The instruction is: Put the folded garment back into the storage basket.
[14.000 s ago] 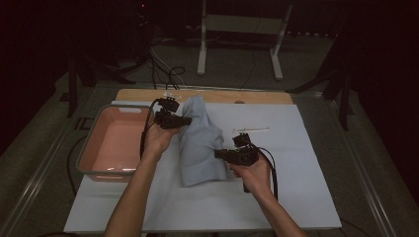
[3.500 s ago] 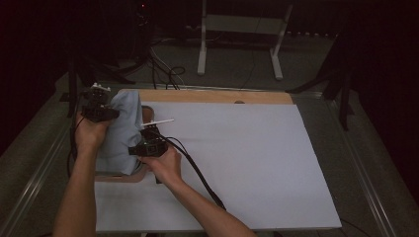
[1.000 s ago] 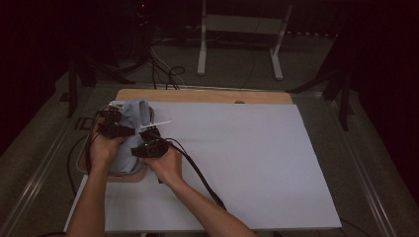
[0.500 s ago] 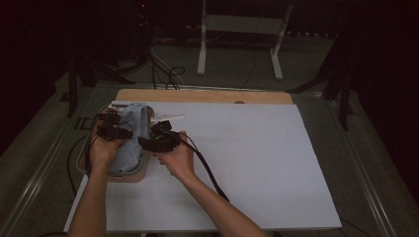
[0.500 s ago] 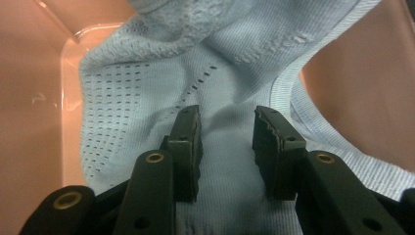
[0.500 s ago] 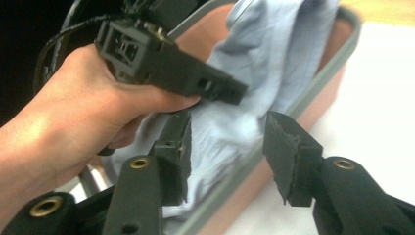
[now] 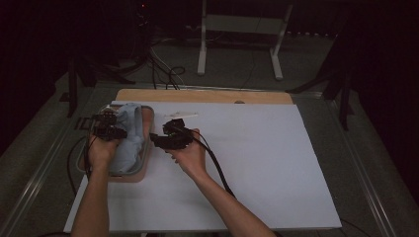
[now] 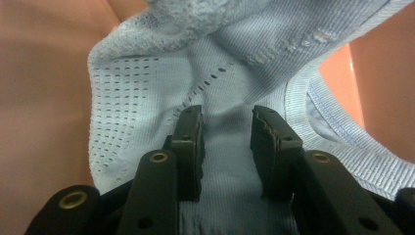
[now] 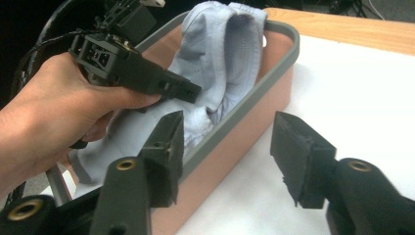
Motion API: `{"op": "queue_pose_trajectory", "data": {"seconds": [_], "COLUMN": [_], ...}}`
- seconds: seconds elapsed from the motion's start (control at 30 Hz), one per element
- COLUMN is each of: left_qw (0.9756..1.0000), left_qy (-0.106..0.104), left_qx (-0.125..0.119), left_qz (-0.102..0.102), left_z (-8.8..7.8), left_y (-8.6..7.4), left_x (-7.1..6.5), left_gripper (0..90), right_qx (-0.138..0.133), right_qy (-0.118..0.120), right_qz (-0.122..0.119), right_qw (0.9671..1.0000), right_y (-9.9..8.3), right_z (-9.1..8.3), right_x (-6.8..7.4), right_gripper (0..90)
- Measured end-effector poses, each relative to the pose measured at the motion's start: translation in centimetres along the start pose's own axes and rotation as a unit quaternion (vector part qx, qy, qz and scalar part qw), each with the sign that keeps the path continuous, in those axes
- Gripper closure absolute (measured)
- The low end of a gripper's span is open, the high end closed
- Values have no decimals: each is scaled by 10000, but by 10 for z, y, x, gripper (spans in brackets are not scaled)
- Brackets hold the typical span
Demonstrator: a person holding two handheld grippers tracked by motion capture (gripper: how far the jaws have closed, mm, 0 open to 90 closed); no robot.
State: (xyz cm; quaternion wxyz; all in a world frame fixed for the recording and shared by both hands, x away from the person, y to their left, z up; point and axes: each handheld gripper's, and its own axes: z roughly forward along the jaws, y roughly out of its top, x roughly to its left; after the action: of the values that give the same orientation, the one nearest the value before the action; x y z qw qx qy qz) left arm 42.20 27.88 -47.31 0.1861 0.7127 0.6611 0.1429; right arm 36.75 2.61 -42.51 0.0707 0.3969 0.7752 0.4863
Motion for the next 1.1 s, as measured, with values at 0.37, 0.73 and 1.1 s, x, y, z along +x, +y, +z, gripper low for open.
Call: {"op": "queue_pose_trajectory", "data": {"seconds": [0.37, 0.73, 1.1], "left_qw": [9999, 9988, 9928], "left_qy": [-70, -263, -634], "left_qx": [70, -389, -1003], "left_qz": [-57, -140, -173], "left_z": [4, -8, -32], "left_y": [0, 1, 0], "left_x": [-4, -6, -6], "left_gripper": [656, 500, 346], "right_qx": [-88, -129, -179], "right_qy": [-13, -33, -90], "right_qz": [-144, -190, -248], "right_qw": [9999, 9997, 9995], "right_y": [-3, -4, -5], "right_z": [-8, -16, -24], "right_x": [-5, -13, -20], "right_gripper": [377, 300, 232]}}
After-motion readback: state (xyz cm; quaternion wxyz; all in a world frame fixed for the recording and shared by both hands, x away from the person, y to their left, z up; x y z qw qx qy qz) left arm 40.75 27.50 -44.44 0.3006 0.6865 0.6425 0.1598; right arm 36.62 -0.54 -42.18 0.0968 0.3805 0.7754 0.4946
